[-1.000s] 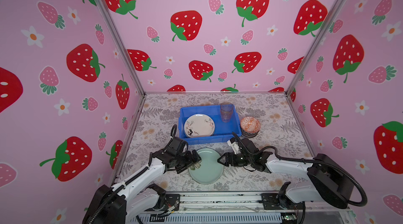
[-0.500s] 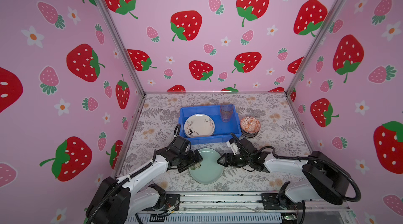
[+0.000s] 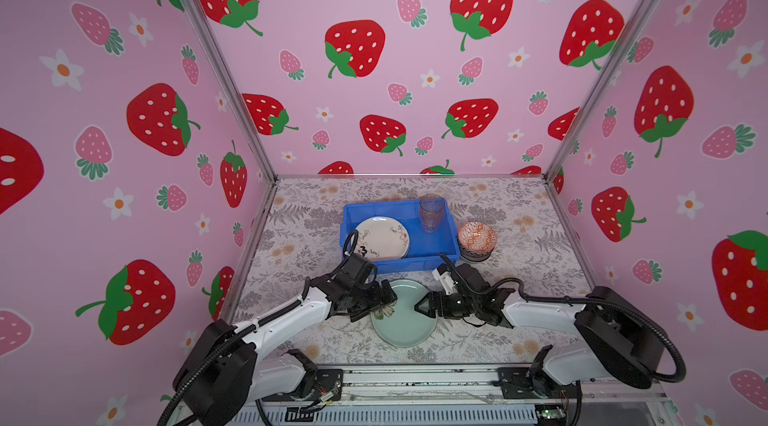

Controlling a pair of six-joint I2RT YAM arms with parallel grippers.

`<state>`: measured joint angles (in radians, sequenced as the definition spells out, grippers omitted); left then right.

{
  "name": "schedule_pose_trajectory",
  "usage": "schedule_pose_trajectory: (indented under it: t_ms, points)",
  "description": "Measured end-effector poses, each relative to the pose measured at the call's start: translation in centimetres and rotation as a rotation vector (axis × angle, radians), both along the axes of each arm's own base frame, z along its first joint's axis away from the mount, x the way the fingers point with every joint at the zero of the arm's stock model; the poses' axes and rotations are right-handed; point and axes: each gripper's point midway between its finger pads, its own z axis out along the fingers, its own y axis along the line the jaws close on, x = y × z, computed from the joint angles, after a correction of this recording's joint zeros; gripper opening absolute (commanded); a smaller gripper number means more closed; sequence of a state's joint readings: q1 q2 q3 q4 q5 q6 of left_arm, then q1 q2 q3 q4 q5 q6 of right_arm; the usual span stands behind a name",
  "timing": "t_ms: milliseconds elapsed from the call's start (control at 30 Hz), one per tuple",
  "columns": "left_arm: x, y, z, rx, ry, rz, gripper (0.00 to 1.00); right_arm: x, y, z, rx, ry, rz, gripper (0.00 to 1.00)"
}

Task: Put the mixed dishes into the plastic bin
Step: 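Close both grippers on opposite rims of the green flower plate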

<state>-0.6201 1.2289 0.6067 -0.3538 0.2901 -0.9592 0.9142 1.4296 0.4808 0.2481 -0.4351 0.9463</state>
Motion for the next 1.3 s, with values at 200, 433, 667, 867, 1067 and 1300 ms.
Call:
schedule_pose_trajectory:
  t_ms: [200,433,667,867,1067,1300]
  points:
    - [-0.5,-0.7,-0.8,0.016,0.014,-0.019,0.99,0.2,-0.1,-0.1,-0.007,-0.006,-0.011,0.78]
    - [-0.9,-1.4,-1.4,0.022,0.027,-0.039,0.99,0.6,-0.7,-0.3,-0.03,-0.023,-0.042,0.57]
    - [-1.0,-1.6,-1.7,0.03,0.033,-0.04,0.99,0.9,-1.2,-0.1,-0.038,-0.03,-0.082,0.41]
    - [-1.0,-1.7,-1.6,0.033,0.034,-0.044,0.99,1.2,-1.5,-0.2,-0.047,-0.037,-0.098,0.31]
    - [-0.8,-1.7,-1.5,0.036,0.027,-0.042,0.99,1.4,-1.7,-0.2,-0.048,-0.038,-0.116,0.17]
    - [-1.0,-1.1,-1.8,0.07,0.037,-0.036,0.99,1.5,-1.0,1.5,0.013,-0.048,-0.121,0.03]
